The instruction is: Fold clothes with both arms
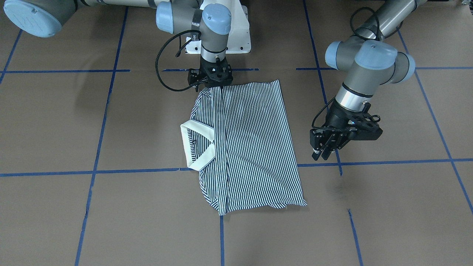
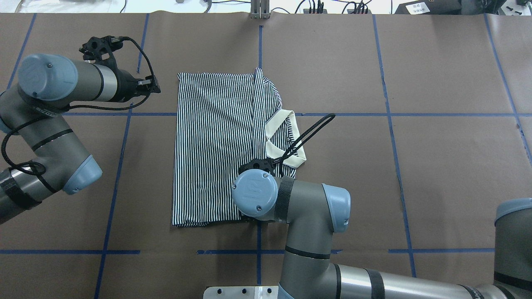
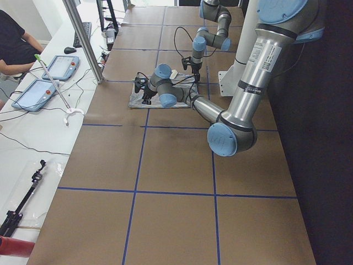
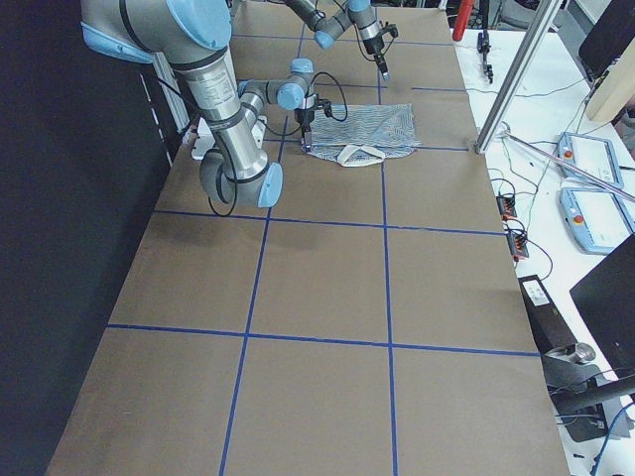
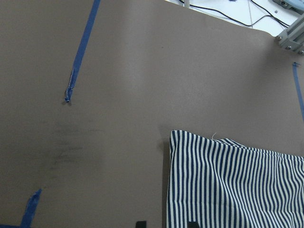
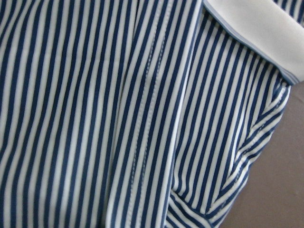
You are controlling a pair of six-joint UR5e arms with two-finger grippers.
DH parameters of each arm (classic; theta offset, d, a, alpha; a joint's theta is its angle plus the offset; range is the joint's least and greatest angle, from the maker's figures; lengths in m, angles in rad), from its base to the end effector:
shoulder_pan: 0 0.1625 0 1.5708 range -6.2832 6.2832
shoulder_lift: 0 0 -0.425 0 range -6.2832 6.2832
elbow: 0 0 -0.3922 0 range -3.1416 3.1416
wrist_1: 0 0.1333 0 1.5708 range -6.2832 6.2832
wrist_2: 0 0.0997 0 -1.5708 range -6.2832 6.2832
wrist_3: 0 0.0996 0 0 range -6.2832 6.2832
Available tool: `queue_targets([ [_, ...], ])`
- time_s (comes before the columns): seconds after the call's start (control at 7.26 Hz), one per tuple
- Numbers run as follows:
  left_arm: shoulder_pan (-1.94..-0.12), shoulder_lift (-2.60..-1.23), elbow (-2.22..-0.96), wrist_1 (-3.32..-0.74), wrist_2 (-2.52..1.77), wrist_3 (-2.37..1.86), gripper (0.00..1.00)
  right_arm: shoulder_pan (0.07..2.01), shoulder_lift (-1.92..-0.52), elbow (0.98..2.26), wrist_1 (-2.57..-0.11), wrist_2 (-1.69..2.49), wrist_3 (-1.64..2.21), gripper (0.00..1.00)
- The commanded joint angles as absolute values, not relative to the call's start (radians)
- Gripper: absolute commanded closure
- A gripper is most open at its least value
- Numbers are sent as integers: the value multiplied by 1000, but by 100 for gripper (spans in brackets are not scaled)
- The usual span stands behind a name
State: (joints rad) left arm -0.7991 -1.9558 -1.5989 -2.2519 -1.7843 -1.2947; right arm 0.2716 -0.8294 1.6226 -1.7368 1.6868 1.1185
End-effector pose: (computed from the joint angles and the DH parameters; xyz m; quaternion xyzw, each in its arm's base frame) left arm 0.3736 -0.5449 0.3550 0.1867 0.4909 -0.1660 0.8346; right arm -0.6426 -0.3054 0.2181 0.0575 -0.3075 -0.1035 0.9441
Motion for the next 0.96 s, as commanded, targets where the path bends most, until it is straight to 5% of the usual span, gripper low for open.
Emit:
queue_targets([
  [0.0,-799,-1956,-1600,-2252,-1786,-1295,60,293,-854,1635,-1747,1686,1077,0],
  [0.83,-798,-1956,-1601,-2253,-1784,-1293,60,365,-1060,1829,-1749,1686,960,0],
])
